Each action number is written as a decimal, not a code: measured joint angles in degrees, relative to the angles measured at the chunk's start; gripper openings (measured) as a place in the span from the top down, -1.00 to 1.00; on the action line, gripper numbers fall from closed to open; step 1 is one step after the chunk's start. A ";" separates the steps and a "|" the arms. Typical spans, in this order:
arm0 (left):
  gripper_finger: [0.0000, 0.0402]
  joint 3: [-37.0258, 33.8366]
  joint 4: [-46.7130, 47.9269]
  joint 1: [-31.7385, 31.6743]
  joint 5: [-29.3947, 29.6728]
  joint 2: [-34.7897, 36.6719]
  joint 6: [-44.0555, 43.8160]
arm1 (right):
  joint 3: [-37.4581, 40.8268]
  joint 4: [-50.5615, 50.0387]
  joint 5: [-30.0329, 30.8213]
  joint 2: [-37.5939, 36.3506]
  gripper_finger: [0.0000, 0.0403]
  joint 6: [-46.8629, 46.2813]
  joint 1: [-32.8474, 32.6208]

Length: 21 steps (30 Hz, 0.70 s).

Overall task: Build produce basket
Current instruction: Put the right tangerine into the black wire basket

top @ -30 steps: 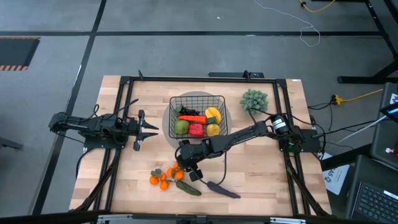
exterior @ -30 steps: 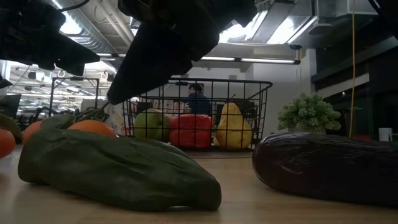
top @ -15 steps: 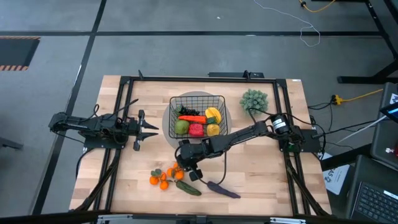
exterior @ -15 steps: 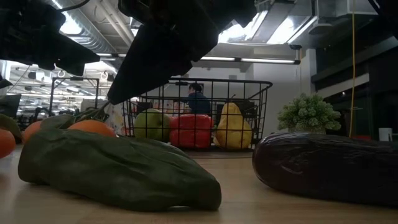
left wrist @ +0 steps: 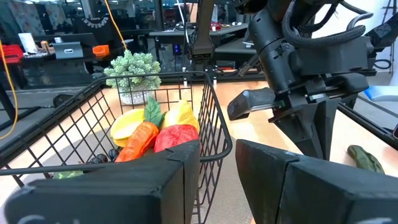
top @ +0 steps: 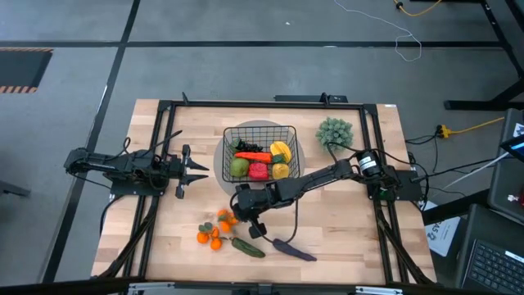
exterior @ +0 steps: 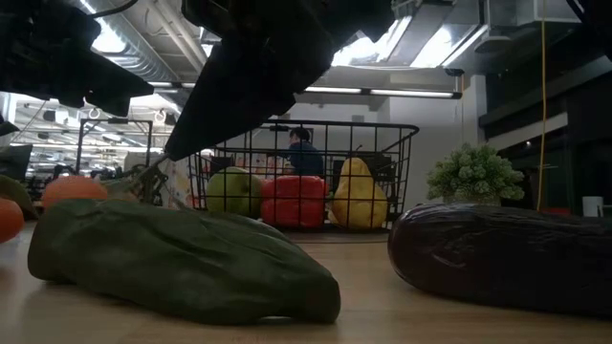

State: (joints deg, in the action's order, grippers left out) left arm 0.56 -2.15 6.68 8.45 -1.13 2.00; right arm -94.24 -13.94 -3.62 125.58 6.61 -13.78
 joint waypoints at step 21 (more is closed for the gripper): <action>0.53 0.00 0.02 -0.02 0.02 0.02 0.00 | -24.40 -38.42 10.06 -0.94 1.00 2.97 -3.01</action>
State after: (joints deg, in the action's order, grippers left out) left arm 0.56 -2.13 6.66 8.47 -1.10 2.00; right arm -118.64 -52.35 6.44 124.64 9.57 -16.79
